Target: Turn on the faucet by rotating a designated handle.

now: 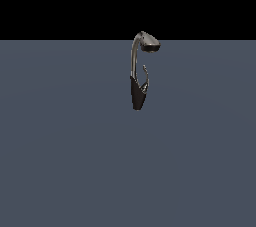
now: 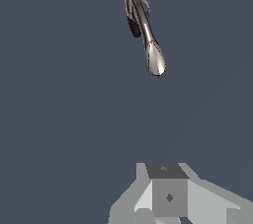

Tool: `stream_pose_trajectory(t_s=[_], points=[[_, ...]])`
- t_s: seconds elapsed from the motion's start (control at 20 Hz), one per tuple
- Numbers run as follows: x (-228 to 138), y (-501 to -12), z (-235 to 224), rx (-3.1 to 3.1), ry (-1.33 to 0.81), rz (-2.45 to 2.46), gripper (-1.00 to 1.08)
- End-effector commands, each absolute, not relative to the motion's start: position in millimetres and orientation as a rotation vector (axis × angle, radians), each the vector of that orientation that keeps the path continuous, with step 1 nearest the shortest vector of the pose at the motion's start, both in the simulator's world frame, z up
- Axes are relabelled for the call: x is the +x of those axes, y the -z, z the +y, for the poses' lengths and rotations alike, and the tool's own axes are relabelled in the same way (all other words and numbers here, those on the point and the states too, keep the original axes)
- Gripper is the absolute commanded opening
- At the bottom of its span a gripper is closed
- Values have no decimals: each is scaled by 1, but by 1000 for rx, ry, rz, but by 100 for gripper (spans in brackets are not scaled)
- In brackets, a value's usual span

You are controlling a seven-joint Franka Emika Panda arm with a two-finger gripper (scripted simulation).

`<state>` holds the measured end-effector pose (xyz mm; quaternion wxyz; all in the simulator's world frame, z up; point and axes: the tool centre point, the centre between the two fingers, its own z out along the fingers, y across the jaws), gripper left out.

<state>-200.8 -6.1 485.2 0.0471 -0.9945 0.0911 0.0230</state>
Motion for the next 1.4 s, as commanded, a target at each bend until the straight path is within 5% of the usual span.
stream_pose_trajectory(t_s=[0.0, 1.35], points=[[-185, -483, -5, -3003, -96, 340, -100], [6, -391, -20, -2543, -428, 1047, -100]])
